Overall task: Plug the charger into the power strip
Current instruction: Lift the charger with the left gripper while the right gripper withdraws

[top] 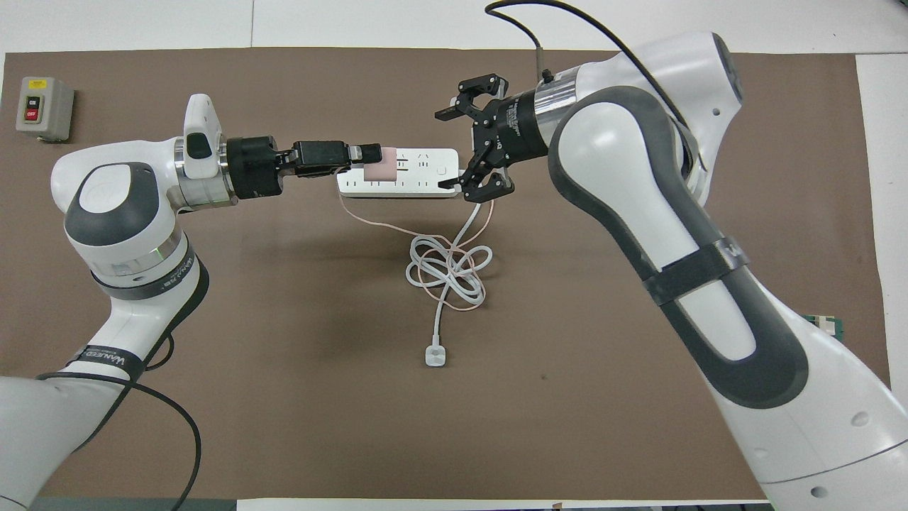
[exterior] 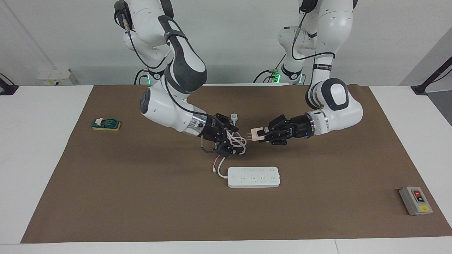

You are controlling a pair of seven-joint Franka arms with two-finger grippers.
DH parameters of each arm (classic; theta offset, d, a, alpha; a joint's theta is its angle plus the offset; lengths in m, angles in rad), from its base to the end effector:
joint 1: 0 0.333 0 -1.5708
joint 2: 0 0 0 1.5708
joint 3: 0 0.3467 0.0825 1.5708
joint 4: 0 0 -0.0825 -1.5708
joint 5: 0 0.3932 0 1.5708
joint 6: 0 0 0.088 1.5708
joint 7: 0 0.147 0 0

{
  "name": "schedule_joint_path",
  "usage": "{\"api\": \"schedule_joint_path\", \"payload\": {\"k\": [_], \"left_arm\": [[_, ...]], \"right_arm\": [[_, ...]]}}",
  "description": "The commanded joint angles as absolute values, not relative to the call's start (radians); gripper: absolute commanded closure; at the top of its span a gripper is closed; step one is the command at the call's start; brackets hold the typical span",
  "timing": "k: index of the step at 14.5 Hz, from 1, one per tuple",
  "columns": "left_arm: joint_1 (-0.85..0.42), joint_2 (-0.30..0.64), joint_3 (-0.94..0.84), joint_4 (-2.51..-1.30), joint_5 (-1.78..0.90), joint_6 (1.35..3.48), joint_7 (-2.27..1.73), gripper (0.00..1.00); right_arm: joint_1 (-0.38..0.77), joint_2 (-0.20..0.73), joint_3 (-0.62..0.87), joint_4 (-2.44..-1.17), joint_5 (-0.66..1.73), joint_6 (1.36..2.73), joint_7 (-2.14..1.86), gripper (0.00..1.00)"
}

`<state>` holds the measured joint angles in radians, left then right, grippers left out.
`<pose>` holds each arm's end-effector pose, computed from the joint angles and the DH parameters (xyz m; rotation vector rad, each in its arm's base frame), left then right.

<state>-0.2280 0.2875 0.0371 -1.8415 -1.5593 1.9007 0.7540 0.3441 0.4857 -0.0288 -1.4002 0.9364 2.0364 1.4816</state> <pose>0.6313 -0.2367 0.4323 1.7638 -0.1246 0.2261 0.6931 0.3083 0.4602 -1.7225 1.6736 0.7393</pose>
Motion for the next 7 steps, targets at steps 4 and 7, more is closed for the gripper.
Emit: {"api": "schedule_joint_path", "payload": {"k": [4, 7], "left_arm": [[-0.206, 0.265, 0.066, -1.659, -1.223, 1.898, 0.515, 1.0], [-0.186, 0.249, 0.066, -1.542, -0.962, 1.838, 0.336, 1.0]], "right_arm": [[0.233, 0.43, -0.021, -1.335, 0.729, 1.94, 1.465, 0.0], [0.174, 0.39, -0.025, -1.338, 0.634, 1.827, 1.305, 0.0]]}}
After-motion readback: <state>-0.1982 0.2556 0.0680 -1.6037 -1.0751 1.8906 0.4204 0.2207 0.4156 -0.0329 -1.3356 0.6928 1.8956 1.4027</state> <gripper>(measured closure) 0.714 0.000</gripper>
